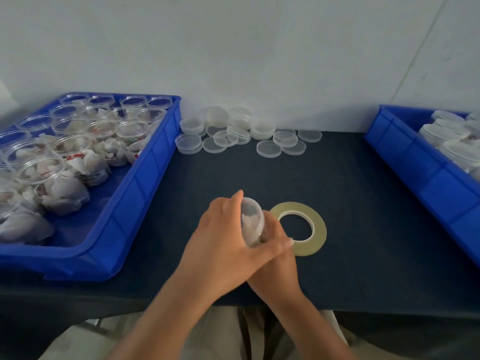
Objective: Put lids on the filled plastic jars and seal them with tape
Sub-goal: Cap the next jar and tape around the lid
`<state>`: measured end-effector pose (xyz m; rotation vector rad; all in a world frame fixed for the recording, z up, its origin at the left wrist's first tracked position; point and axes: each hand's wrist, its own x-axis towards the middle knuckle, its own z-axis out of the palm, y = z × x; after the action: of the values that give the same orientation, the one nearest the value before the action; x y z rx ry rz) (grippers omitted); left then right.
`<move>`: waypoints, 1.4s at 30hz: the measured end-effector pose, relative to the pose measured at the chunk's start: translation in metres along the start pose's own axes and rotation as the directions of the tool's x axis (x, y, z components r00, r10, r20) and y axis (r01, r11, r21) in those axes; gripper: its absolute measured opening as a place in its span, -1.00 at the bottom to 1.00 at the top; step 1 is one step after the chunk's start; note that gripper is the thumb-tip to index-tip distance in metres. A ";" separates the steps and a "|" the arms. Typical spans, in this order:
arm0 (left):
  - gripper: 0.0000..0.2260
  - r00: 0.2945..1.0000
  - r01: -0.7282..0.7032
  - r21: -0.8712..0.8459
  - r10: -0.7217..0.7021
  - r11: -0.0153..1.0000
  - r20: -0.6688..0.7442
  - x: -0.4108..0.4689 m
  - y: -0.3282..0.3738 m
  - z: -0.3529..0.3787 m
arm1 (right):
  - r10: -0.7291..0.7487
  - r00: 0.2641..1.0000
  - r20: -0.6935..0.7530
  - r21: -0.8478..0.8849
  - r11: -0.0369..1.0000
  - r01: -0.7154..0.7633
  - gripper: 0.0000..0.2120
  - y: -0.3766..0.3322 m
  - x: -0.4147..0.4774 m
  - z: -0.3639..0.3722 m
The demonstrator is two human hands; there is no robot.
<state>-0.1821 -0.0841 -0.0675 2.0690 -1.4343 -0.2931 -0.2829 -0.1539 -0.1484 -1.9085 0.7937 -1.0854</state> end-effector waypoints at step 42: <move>0.04 0.985 -0.123 -0.242 0.088 0.962 -0.148 0.001 -0.063 0.005 | 0.239 0.867 0.437 -0.503 0.864 0.015 0.06 0.027 0.019 -0.075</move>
<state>-0.1356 -0.0714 -0.1086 1.7682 -1.3458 -0.2690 -0.3447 -0.2069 -0.1391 -2.3842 0.9292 -0.2878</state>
